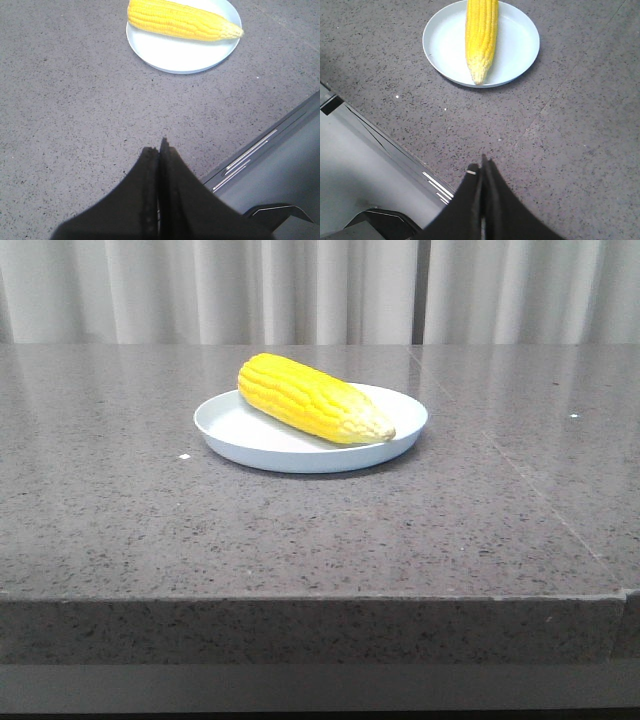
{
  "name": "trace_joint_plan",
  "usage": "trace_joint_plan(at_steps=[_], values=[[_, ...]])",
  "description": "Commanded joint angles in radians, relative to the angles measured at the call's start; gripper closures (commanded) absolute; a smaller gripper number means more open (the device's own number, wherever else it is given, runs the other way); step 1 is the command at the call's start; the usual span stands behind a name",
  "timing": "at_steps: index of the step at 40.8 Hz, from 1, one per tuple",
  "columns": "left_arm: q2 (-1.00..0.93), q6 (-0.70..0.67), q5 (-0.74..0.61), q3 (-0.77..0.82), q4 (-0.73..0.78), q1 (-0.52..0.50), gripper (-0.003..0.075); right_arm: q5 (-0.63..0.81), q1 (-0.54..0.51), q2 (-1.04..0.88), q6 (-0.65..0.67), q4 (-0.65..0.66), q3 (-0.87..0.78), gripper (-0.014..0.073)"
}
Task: Place corn on plate with both arms
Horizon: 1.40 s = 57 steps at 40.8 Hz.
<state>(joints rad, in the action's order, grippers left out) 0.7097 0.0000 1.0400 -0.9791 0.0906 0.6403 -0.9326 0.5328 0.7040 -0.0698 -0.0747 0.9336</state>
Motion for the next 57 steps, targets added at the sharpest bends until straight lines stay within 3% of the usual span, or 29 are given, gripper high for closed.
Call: trace_joint_plan(at_steps=[1,18,27,45,57], values=[[-0.001,0.000,-0.065,-0.026,0.004,0.007,0.0741,0.061,-0.005,-0.005,-0.003,0.010,0.025,0.0679],[-0.006,0.000,-0.065,-0.026,0.004,0.000,0.0741,0.060,-0.005,-0.005,-0.003,0.010,0.025,0.0679],[-0.060,0.000,-0.086,0.036,0.001,-0.105,0.0741,0.060,-0.005,-0.005,-0.003,0.010,0.025,0.0679],[-0.372,0.000,-0.711,0.562,-0.033,-0.373,0.0741,0.060,-0.005,-0.005,-0.003,0.010,0.025,0.0679],[-0.584,0.000,-0.857,0.816,-0.119,-0.540,0.0741,0.060,-0.005,-0.005,-0.003,0.010,0.025,0.0679]])
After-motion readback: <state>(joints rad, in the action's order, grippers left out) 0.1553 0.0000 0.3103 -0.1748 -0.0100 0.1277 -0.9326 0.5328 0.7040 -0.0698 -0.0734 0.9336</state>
